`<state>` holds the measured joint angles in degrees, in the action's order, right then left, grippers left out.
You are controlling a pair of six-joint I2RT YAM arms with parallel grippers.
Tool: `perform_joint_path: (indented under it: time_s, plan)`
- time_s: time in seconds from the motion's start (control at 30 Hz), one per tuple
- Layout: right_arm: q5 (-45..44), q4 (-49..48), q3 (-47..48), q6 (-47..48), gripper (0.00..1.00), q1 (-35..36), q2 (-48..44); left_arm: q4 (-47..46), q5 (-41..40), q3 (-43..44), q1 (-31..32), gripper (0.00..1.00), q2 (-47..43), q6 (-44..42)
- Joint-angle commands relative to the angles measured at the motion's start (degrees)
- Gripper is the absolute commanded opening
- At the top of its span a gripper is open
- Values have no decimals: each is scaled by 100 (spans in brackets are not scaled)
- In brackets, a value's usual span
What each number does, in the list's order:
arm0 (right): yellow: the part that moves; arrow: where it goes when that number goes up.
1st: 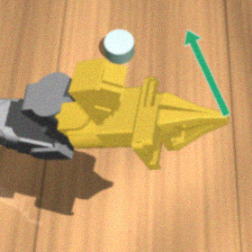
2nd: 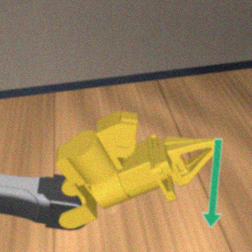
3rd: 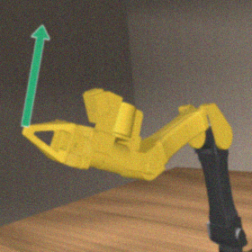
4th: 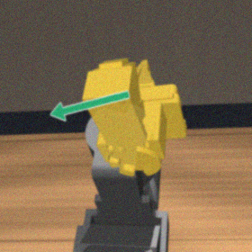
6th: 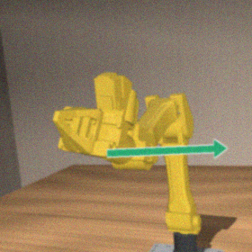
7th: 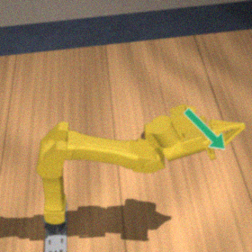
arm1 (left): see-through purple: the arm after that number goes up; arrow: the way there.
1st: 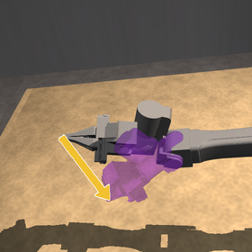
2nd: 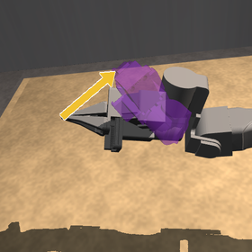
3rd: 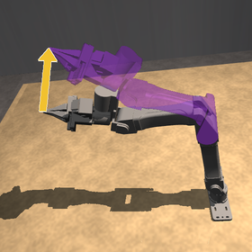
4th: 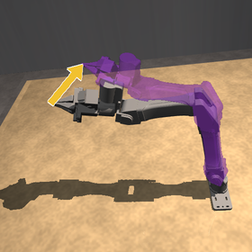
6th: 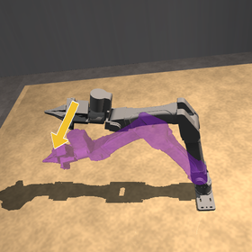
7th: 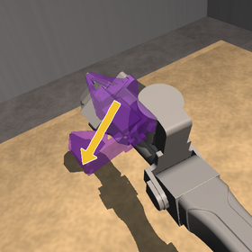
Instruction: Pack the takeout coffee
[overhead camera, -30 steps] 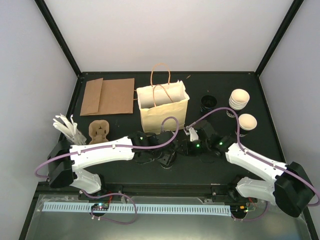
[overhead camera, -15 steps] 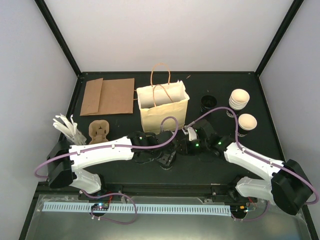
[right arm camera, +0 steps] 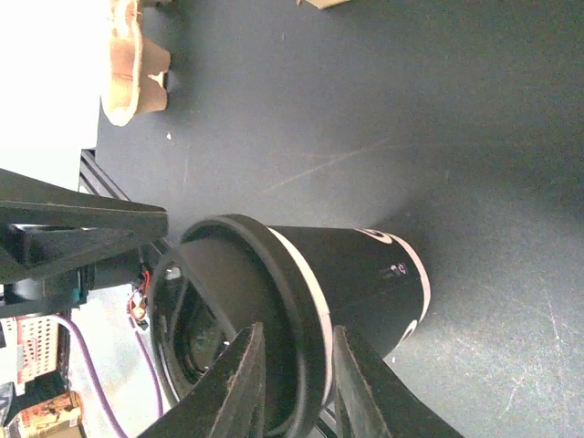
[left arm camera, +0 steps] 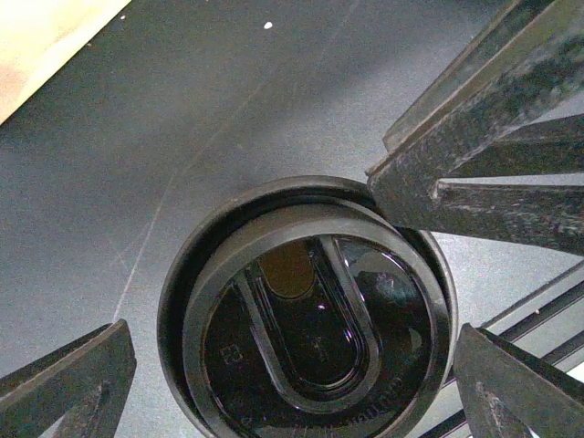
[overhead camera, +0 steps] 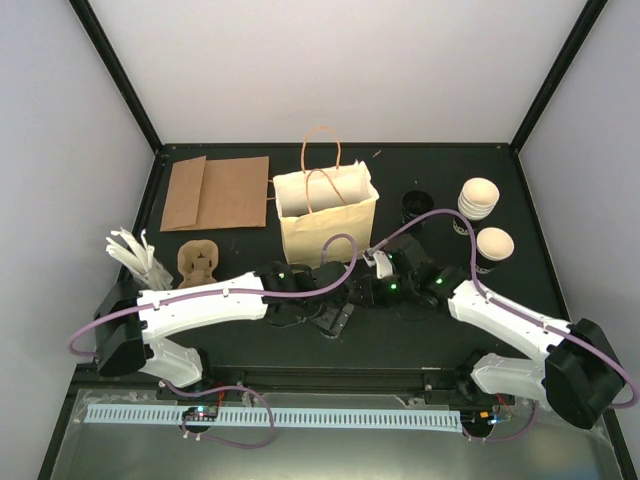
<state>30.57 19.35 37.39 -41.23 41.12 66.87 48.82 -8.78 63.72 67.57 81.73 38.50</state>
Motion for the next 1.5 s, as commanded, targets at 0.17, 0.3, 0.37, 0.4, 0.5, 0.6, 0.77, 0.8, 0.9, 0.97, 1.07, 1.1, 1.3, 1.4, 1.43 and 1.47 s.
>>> perform_joint_path:
  time_s: [0.17,0.3,0.37,0.4,0.5,0.6,0.77,0.8,0.9,0.97,1.07,1.1,1.3,1.4,1.43,1.47]
  plan:
    - [-697,619,628,172,27,18,-352,103,111,233,32,98,-1,-105]
    - [-1091,862,701,152,27,1,-603,205,16,368,71,93,150,-98]
    - [-1192,909,666,139,27,-33,-719,337,-103,467,103,90,256,-57]
    - [-1209,918,645,134,27,-47,-760,405,-155,512,123,89,315,-37]
    - [-1202,946,583,142,27,-86,-816,466,-203,577,172,87,444,-4]
    - [-1177,947,554,144,27,-113,-823,493,-214,597,195,85,524,19]
    - [-1128,941,533,186,28,-118,-854,621,-362,608,201,83,584,68]
    - [-1100,966,541,224,28,-117,-859,635,-376,614,204,82,595,74]
    - [-1111,1068,519,404,33,-114,-889,673,-437,639,203,77,595,65]
    - [-1325,1166,496,507,35,-115,-990,668,-468,649,204,75,545,50]
    - [-1854,1300,506,616,39,-113,-1311,738,-514,703,204,73,463,-12]
    - [-2065,1329,514,636,39,-113,-1446,777,-526,729,204,73,439,-36]
    - [-2347,1178,434,886,64,-113,-2129,833,-393,758,129,70,134,-237]
    - [-1779,892,228,1023,66,-114,-2295,718,-55,676,-117,69,-128,-436]
    - [-1657,847,168,1007,66,-113,-2315,680,85,657,-235,69,-217,-508]
    - [-1513,767,99,985,66,-112,-2318,620,293,637,-356,69,-310,-609]
